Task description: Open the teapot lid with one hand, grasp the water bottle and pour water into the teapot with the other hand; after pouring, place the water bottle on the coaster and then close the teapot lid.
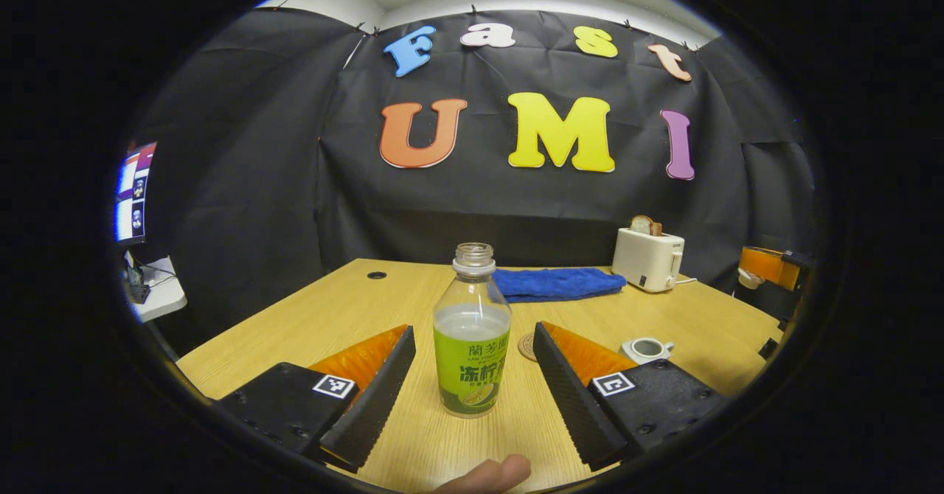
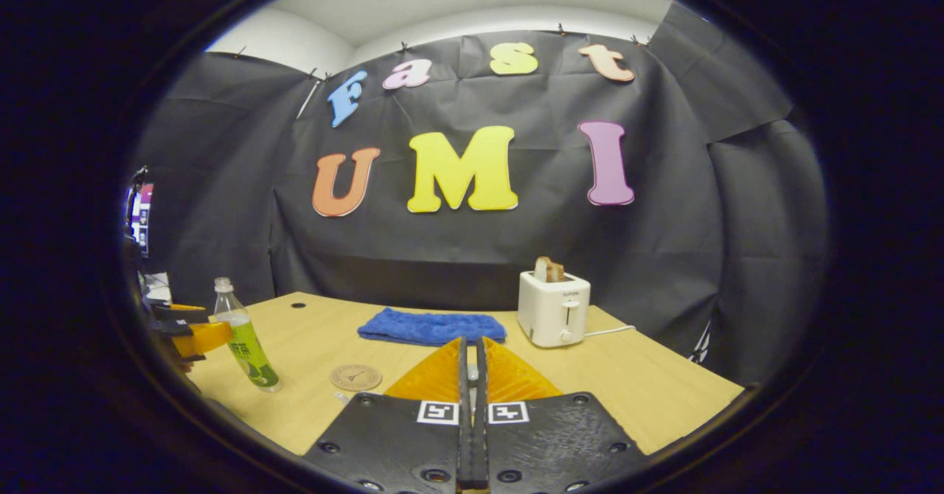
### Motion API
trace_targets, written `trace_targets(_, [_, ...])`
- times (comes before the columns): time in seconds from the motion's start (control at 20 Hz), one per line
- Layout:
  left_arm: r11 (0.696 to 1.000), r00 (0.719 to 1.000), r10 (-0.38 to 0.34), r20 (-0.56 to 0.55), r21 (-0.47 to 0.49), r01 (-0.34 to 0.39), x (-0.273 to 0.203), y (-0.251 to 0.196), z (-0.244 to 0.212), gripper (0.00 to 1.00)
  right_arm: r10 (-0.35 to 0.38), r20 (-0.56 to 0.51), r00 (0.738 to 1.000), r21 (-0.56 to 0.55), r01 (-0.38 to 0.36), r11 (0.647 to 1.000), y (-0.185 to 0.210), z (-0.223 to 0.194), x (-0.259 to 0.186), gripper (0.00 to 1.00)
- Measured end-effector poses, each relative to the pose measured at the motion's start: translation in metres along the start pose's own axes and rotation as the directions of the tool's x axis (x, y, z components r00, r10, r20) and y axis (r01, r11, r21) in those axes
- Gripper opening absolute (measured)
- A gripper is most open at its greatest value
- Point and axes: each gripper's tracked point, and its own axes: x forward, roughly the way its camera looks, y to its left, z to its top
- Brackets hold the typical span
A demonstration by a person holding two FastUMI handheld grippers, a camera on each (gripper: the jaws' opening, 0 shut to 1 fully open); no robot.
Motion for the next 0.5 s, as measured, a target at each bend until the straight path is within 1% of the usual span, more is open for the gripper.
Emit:
trace_targets(0.1, [1.000, 0.999, 0.019, 0.027, 0.001, -0.019, 0.006, 0.002, 0.001, 1.00, 0.006, 0.005, 1.000, 0.010, -0.006, 1.000, -0.002, 0.003, -0.002, 0.00])
trace_targets(0.2, [1.000, 0.999, 0.022, 0.038, -0.001, -0.022, 0.014, -0.001, -0.002, 1.00, 0.015, 0.001, 1.000, 0.026, -0.015, 1.000, -0.003, 0.003, -0.003, 0.00])
trace_targets(0.35, [0.997, 0.996, 0.066, 0.062, 0.023, -0.067, 0.025, 0.010, -0.004, 1.00, 0.021, -0.008, 1.000, 0.038, -0.021, 0.999, -0.004, 0.003, -0.002, 0.00])
trace_targets(0.5, [0.997, 0.995, 0.069, 0.078, 0.041, -0.072, 0.032, 0.008, -0.008, 1.00, 0.016, -0.005, 1.000, 0.044, -0.015, 0.999, -0.008, 0.005, -0.003, 0.00])
